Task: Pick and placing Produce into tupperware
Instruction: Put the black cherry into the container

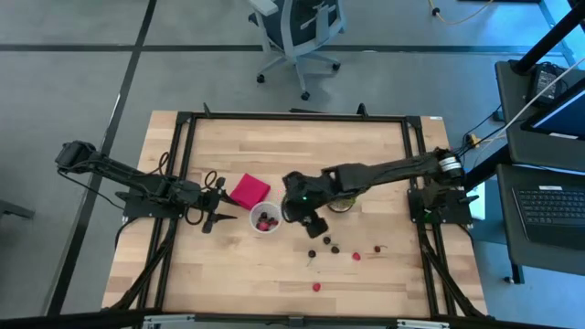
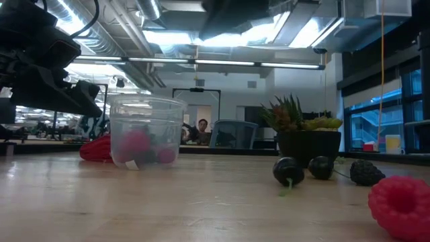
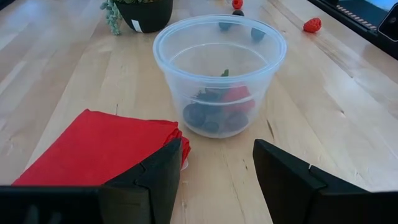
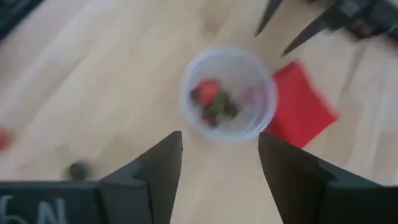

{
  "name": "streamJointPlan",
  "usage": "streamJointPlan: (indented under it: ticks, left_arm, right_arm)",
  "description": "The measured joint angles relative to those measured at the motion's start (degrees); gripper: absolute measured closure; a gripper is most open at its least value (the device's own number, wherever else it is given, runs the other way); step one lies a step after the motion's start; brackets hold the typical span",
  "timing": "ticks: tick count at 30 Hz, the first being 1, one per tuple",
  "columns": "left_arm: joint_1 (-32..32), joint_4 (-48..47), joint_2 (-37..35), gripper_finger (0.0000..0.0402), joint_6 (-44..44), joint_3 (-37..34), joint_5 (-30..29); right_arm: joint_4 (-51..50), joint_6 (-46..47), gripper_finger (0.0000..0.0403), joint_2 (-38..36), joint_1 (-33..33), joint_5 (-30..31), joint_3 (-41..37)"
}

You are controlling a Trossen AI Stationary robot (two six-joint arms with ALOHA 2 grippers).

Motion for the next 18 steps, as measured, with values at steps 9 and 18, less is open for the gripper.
streamJointPlan:
  ticks: [9,18]
  left_arm:
    - [0.0,-0.1,0.0,0.0209,-0.1,0.0,0.1]
    - [0.0,0.0,0.0,0.0209,-0.1,0.0,0.2]
  right_arm:
    - [-11.2,9.1,0.0189,0.3,7.8,-4.1,-0.1]
    - [2.8,9.2,0.0189,2.5,14.5,7.5,-11.0]
